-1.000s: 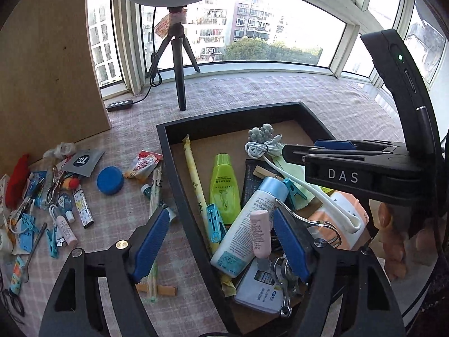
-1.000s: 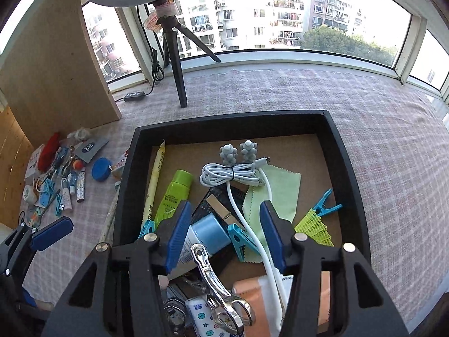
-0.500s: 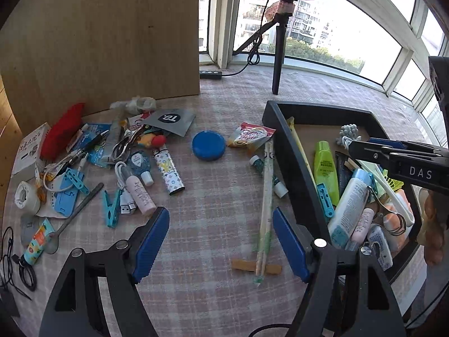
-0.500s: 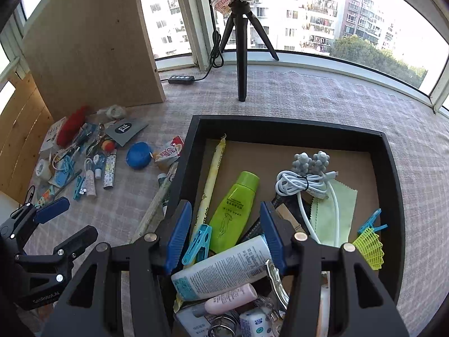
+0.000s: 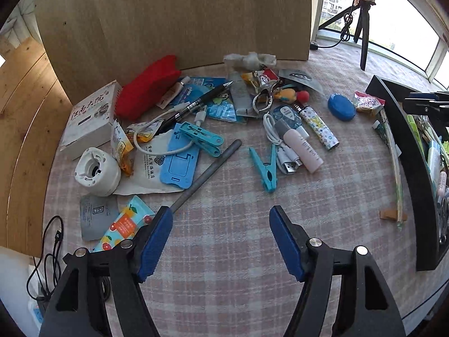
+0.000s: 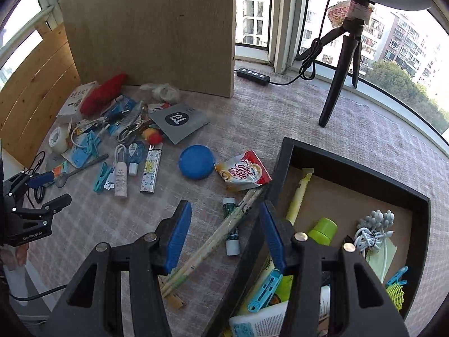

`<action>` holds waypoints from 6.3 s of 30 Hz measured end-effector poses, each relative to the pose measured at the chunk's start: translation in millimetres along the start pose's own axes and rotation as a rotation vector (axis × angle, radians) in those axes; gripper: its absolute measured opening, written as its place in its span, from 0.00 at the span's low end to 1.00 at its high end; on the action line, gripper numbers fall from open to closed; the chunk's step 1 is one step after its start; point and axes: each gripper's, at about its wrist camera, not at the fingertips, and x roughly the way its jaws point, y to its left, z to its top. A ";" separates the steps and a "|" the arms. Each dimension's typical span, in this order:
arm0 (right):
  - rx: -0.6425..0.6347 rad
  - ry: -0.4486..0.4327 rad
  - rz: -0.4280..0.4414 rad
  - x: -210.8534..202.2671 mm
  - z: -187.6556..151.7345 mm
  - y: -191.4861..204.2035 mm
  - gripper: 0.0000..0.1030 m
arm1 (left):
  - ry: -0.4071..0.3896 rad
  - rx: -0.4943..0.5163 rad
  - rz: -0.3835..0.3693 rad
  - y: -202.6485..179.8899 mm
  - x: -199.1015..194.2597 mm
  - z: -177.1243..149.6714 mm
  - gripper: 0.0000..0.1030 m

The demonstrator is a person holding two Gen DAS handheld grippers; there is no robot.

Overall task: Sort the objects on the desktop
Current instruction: 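Move both open grippers back over the pile toward the grey spoon, then grasp the grey spoon handle with the left gripper while the right grasps the blue lid, then carry the grey spoon and blue lid into the tray and release both, then lift both open grippers from the tray and move back over the pile, then grasp a blue clothespin with the left gripper while the right grasps the patterned lighter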

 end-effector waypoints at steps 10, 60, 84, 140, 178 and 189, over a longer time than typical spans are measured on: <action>-0.204 0.087 -0.014 59.1 29.4 36.9 0.56 | 0.094 0.057 -0.043 28.3 31.6 9.8 0.66; -0.062 0.040 0.085 26.2 -7.0 18.4 0.47 | 0.069 -0.035 -0.183 -24.8 -21.1 -43.9 0.07; 0.184 -0.032 -0.117 -86.2 -97.0 -152.5 0.47 | -0.072 0.177 -0.376 -247.7 -77.8 42.1 0.07; 0.137 -0.034 -0.040 -85.6 -109.1 -20.5 0.51 | -0.145 0.091 -0.170 -127.7 -100.3 -27.1 0.67; 0.109 0.095 0.054 70.0 7.9 77.6 0.50 | -0.008 -0.036 -0.171 -22.7 26.3 -0.6 0.58; 0.041 0.131 0.031 104.7 28.5 88.1 0.47 | 0.025 -0.031 -0.149 -19.5 54.3 16.2 0.49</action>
